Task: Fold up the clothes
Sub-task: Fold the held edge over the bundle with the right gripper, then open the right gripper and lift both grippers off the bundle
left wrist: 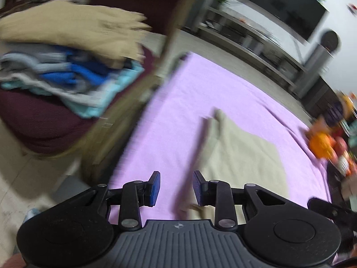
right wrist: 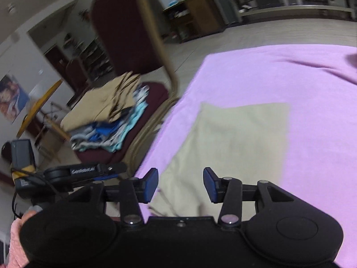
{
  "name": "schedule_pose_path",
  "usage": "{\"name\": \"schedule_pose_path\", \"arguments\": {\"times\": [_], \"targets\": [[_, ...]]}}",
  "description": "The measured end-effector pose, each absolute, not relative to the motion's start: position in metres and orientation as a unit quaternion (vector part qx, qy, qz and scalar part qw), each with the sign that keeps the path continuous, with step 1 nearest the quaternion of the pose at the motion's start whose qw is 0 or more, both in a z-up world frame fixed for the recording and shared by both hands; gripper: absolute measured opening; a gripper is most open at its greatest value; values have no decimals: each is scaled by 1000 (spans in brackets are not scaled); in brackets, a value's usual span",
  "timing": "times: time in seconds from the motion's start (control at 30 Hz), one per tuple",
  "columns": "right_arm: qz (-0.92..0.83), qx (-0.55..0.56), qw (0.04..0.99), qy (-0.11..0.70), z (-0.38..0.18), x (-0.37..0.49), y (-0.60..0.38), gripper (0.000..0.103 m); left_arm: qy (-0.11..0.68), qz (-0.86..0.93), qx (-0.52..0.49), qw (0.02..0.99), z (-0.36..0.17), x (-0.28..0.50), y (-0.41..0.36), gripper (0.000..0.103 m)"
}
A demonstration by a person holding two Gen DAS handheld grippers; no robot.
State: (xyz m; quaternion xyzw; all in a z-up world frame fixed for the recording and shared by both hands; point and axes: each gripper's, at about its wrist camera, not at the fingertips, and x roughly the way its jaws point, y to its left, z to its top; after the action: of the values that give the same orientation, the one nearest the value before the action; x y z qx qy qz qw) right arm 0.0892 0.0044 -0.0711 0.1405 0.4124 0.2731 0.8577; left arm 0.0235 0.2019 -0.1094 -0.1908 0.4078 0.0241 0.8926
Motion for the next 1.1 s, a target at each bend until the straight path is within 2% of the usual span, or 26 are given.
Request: {"name": "schedule_pose_path", "arguments": {"times": [0.03,0.07,0.2,0.3,0.33,0.47,0.5,0.57,0.6,0.77,0.9,1.0,1.1], "targets": [[263,132,863,412,-75,88,-3,24,415,11,-181,892,-113,28,192,28],[252,124,867,411,-79,87,-11,16,422,-1,-170,890,-116,33,182,28],[272,57,865,419,-106,83,-3,16,454,-11,-107,884,-133,51,144,28],[289,5,859,424,-126,79,6,17,510,21,-28,859,-157,59,126,30],[294,-13,856,425,-133,78,9,17,518,36,-8,854,-163,58,124,39],[295,-83,845,438,-144,70,16,17,526,56,14,849,-168,46,128,41],[291,-81,844,443,-140,70,14,17,522,56,6,851,-166,43,131,41],[274,-58,855,437,-126,73,2,18,504,59,-13,861,-154,35,139,26],[266,-35,861,431,-116,76,-8,18,487,54,-27,872,-145,30,143,23],[249,96,884,383,-52,93,-59,22,375,-23,-75,924,-86,16,148,24],[265,91,906,316,-5,107,-69,22,329,-75,-64,939,-57,35,128,24],[272,44,921,277,-2,128,-55,22,341,-95,-26,935,-68,69,103,24],[294,51,906,300,-38,164,-40,17,378,-120,-27,918,-98,112,87,23]]}}
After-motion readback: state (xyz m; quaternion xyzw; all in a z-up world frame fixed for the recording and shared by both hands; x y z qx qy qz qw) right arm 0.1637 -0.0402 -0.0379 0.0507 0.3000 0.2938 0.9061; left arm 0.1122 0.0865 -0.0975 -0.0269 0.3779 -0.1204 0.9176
